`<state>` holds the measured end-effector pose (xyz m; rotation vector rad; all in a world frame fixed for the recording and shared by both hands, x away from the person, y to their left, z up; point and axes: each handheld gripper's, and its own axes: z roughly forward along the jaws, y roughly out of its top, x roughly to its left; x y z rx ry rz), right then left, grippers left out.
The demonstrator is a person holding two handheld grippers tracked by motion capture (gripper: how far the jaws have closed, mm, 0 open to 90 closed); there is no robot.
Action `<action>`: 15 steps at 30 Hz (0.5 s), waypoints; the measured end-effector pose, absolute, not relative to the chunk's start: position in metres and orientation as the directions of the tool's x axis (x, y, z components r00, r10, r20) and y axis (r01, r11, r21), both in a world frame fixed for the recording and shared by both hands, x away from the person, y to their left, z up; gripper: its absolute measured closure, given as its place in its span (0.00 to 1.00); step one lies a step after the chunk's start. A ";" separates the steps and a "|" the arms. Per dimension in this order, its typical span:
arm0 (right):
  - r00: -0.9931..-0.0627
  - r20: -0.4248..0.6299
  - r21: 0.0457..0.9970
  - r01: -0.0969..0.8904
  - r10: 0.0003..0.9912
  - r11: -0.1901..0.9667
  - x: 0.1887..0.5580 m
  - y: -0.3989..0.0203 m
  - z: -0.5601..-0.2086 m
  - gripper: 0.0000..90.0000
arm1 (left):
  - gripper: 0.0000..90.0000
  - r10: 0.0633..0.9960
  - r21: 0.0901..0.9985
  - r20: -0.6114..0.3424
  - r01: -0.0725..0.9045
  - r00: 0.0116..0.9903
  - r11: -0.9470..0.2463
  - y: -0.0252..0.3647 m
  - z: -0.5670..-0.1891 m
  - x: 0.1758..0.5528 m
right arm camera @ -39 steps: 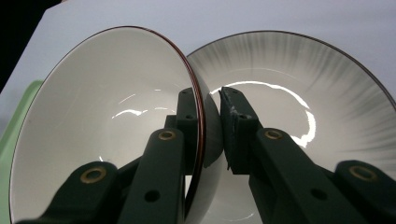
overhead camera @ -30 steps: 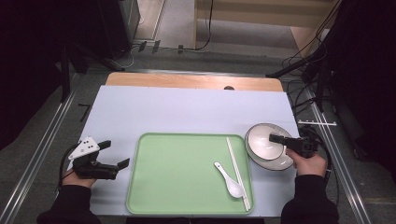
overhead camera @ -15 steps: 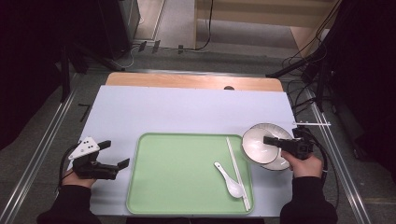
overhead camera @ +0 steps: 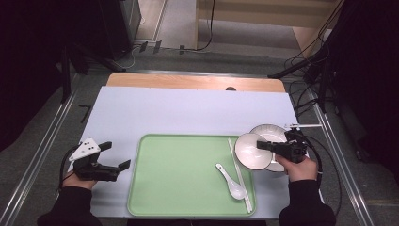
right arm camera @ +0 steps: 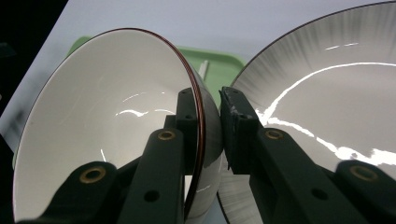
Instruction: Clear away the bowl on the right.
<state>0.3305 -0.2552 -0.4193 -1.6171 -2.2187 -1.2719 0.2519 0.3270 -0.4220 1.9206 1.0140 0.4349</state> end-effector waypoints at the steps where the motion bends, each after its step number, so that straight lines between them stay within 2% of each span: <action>1: -0.427 0.531 0.553 0.829 0.732 0.083 0.330 -0.254 -0.419 0.88 | 0.00 0.792 0.837 -0.093 0.478 0.604 -0.266 0.327 -0.422 0.252; 15: -0.476 0.528 0.555 0.820 0.703 0.139 0.325 -0.232 -0.416 0.88 | 0.00 0.792 0.838 -0.094 0.478 0.603 -0.264 0.327 -0.422 0.252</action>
